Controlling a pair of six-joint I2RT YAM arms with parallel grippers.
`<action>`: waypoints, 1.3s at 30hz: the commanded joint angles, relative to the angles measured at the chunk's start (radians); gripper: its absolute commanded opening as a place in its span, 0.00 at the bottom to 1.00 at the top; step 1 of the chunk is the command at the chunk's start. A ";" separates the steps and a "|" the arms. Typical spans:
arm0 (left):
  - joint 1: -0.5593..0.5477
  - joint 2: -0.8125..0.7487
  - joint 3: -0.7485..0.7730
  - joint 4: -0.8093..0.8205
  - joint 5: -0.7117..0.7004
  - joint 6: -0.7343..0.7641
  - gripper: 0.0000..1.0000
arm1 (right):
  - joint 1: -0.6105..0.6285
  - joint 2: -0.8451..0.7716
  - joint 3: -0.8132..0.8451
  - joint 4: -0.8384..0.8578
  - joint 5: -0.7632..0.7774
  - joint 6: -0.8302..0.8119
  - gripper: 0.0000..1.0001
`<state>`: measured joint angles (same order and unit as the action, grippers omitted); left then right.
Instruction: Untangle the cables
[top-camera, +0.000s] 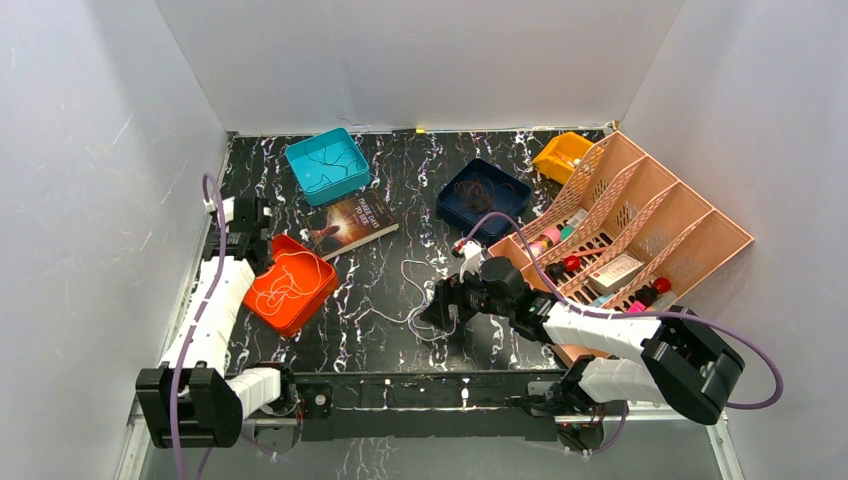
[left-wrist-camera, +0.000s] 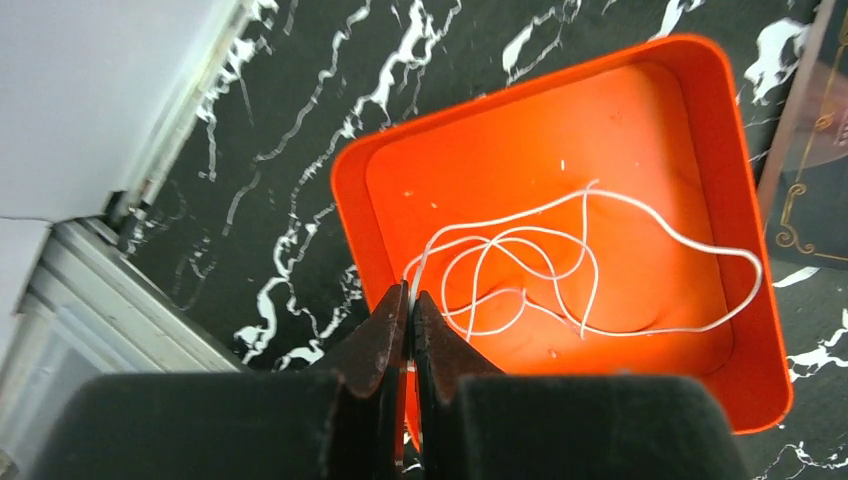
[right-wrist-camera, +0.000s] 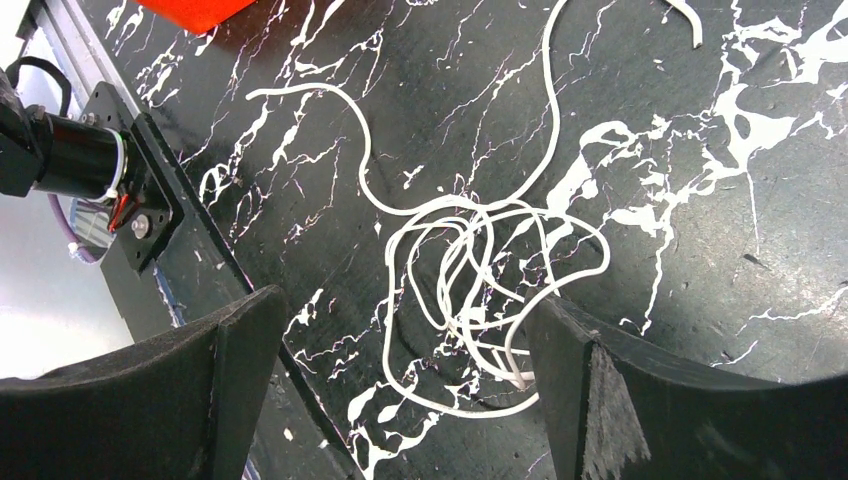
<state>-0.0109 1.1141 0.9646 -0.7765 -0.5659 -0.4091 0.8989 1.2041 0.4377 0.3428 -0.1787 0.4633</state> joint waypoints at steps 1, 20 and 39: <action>0.030 -0.004 -0.083 0.053 0.054 -0.113 0.00 | 0.006 -0.029 0.029 0.034 0.014 -0.015 0.97; 0.158 0.134 -0.187 0.208 0.232 -0.290 0.04 | 0.006 -0.038 0.027 0.031 0.013 -0.025 0.97; 0.158 -0.058 -0.037 0.162 0.237 -0.126 0.58 | 0.006 -0.051 0.035 -0.010 0.091 -0.013 0.98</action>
<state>0.1421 1.0737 0.9054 -0.6239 -0.3859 -0.6109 0.8989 1.1584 0.4377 0.3264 -0.1036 0.4484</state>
